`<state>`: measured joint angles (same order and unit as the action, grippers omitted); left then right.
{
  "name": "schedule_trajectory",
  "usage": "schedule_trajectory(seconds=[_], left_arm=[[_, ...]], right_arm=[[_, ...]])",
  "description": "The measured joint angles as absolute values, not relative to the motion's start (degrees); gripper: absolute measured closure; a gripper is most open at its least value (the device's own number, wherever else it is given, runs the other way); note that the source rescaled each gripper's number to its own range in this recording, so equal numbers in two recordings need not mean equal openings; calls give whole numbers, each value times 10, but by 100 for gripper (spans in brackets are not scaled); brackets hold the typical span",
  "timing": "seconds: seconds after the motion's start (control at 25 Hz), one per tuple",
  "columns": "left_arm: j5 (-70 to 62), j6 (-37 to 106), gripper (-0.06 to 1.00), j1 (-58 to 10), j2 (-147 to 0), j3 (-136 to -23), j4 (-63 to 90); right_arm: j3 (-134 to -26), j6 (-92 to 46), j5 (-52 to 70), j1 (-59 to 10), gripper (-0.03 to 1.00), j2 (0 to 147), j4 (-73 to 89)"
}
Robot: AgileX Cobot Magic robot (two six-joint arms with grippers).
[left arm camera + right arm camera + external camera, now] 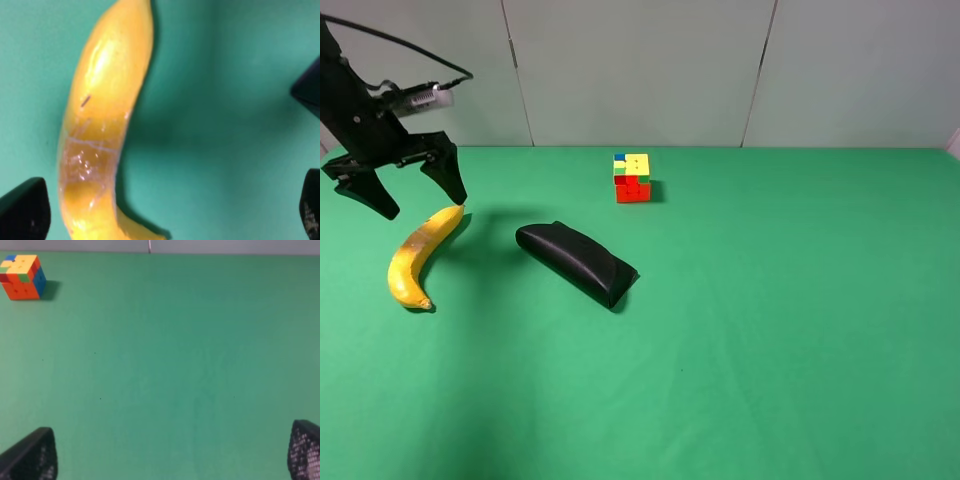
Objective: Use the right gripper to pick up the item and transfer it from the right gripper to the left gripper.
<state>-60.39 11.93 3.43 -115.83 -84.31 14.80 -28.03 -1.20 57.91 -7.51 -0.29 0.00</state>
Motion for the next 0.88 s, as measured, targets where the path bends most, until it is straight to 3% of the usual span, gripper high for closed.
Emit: schedule_trajectory(seconds=[0.28, 0.88], left_arm=[[-674, 100, -5, 33, -1150, -929, 131], [-676, 76, -6, 27, -935, -932, 61]], right_arm=[[-280, -12, 579, -75, -3, -3, 0], [-280, -12, 580, -75, -3, -3, 0]])
